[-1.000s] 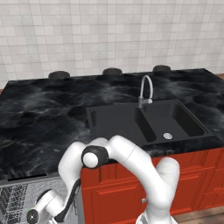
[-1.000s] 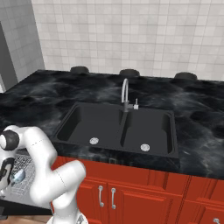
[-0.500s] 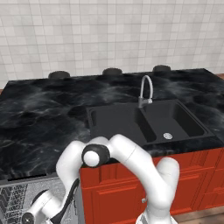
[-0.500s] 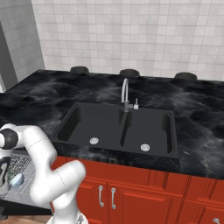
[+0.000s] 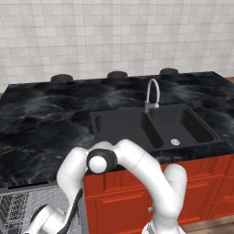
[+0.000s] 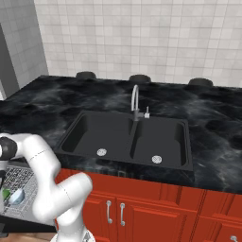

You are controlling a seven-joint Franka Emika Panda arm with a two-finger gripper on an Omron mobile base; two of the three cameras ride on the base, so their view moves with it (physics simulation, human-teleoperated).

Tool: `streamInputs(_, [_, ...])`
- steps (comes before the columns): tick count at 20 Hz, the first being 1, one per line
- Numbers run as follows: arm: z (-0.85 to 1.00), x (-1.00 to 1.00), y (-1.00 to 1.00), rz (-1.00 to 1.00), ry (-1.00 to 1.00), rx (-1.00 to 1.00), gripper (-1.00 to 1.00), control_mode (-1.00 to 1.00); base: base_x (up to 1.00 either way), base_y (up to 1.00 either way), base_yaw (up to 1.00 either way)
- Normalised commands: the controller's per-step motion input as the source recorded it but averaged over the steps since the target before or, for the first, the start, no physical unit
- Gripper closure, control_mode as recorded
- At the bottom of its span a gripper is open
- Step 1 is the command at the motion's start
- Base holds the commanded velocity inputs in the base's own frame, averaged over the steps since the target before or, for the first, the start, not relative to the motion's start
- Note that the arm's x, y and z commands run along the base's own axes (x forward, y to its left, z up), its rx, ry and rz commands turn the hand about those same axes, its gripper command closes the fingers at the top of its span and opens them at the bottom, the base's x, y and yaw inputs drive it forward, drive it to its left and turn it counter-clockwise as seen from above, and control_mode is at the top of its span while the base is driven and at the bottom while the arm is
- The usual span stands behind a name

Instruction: Pick up the cup and bowl from the counter, place them in the dishwasher, and close the dishwasher door.

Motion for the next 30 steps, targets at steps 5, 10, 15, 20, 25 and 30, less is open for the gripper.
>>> streamInputs(5, [0.29, -0.44, -0.35, -0.01, -0.12, 0.00, -1.00, -1.00, 0.00, 0.00, 0.00])
streamInputs(10, [0.21, -0.44, -0.40, -0.02, -0.12, 0.00, -1.00, -1.00, 0.00, 0.00, 0.00])
streamInputs(15, [0.23, -0.41, -0.48, -0.04, -0.12, 0.00, -1.00, -1.00, 0.00, 0.00, 0.00])
streamInputs(20, [0.22, -0.47, -0.40, -0.03, -0.13, 0.00, -1.00, -1.00, 0.00, 0.00, 0.00])
streamInputs(25, [0.17, -0.48, -0.30, -0.04, -0.14, 0.00, -1.00, -1.00, 0.00, 0.00, 0.00])
streamInputs(30, [0.47, -0.22, -0.06, -0.09, -0.11, 0.00, -1.00, -1.00, 0.00, 0.00, 0.00])
